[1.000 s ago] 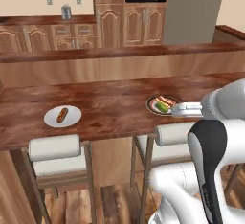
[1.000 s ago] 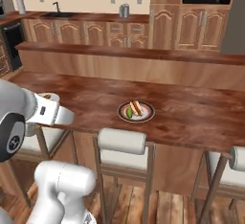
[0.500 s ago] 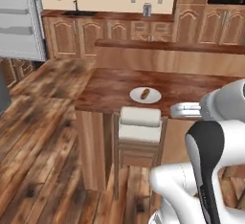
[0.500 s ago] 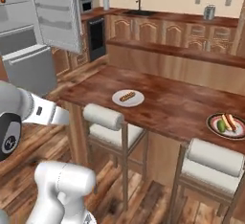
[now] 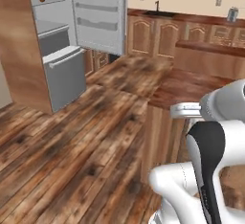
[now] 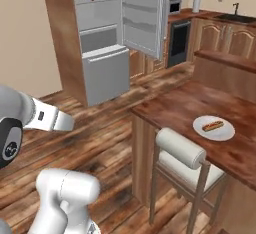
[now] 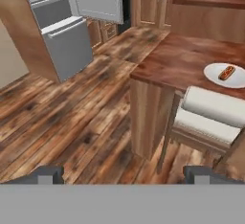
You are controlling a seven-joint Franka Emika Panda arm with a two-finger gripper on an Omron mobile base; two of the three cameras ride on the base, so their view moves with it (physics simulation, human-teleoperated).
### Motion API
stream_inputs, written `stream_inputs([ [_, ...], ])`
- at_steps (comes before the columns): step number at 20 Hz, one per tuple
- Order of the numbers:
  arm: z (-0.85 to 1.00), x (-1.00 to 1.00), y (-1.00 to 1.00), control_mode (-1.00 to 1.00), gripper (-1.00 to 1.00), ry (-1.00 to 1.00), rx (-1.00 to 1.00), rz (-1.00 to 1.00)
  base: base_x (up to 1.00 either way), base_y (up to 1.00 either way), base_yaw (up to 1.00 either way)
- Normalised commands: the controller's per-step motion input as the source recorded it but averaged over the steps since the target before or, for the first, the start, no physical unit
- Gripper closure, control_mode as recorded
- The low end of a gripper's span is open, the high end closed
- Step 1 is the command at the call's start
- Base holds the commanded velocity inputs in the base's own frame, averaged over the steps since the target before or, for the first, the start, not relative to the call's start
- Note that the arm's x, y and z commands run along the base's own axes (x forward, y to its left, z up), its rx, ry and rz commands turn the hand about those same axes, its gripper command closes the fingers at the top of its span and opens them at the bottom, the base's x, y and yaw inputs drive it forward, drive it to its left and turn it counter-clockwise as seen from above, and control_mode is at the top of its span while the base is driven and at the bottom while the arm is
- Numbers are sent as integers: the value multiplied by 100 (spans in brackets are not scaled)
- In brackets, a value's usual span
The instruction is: Pick up each mango from the fridge and place one mango on each plate on the dining counter.
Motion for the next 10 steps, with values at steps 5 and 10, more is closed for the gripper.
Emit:
stream_inputs([
  [5, 0, 0, 0, 100, -100, 0, 0, 0, 83, 36, 44],
  [10, 0, 0, 0, 100, -100, 0, 0, 0, 91, 22, 37],
])
